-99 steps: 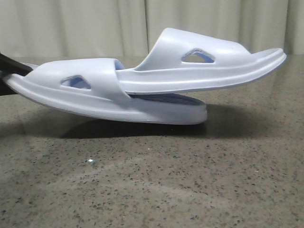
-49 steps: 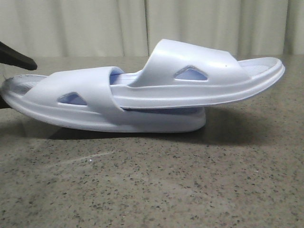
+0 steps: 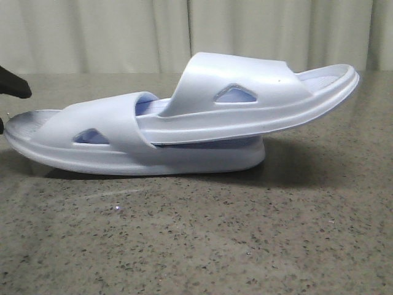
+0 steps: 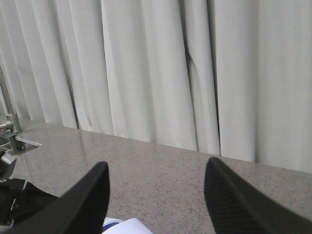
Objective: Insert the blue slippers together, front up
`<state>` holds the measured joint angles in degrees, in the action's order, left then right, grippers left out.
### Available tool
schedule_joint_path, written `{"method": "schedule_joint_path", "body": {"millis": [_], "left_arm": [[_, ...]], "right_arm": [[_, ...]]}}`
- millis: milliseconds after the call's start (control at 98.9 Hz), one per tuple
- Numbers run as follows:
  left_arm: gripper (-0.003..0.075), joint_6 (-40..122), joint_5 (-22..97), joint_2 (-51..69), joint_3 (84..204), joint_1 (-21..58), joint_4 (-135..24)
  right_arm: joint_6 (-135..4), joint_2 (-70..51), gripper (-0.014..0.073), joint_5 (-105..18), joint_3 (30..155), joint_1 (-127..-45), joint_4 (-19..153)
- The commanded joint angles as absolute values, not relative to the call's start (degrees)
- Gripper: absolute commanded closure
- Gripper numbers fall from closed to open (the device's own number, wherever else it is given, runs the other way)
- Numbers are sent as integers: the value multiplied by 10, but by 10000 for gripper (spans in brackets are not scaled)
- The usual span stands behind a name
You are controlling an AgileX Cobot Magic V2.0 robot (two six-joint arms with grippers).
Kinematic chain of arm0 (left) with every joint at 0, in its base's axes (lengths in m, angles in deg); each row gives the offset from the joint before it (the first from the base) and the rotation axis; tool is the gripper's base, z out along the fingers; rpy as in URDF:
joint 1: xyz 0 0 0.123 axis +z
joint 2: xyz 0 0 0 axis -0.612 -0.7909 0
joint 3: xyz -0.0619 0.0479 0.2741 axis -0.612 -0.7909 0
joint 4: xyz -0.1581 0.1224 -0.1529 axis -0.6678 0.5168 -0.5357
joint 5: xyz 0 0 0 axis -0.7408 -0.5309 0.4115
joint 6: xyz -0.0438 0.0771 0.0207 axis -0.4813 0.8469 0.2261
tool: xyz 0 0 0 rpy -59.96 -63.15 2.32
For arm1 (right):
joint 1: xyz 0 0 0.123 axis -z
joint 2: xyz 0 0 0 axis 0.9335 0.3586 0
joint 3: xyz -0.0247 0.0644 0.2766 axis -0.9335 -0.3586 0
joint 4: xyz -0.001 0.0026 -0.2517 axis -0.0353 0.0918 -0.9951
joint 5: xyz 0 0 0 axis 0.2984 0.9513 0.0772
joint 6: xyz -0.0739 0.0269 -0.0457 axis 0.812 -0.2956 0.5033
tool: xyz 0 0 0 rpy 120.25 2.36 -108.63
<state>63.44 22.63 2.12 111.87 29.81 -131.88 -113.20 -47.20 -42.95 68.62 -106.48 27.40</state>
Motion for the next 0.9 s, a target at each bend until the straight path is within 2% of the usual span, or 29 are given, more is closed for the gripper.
{"method": "schedule_joint_path", "body": {"millis": [0,344,526,890], "left_arm": [[387,691,216,30,1150,310,-1357],[388,806,242,94,1183,326,-1342],[388,811,312,192,1183,326,-1279],[389,810,328,400,1158,326,-1182]], "right_arm": [[-1127,-468,228,-470,706,-1060,269],[-1127,-468,228,-392,706,-1060,223],[-1140,-468,228,-344,706,-1052,172],[-1163,-471,229,-296,706,-1041,99]]}}
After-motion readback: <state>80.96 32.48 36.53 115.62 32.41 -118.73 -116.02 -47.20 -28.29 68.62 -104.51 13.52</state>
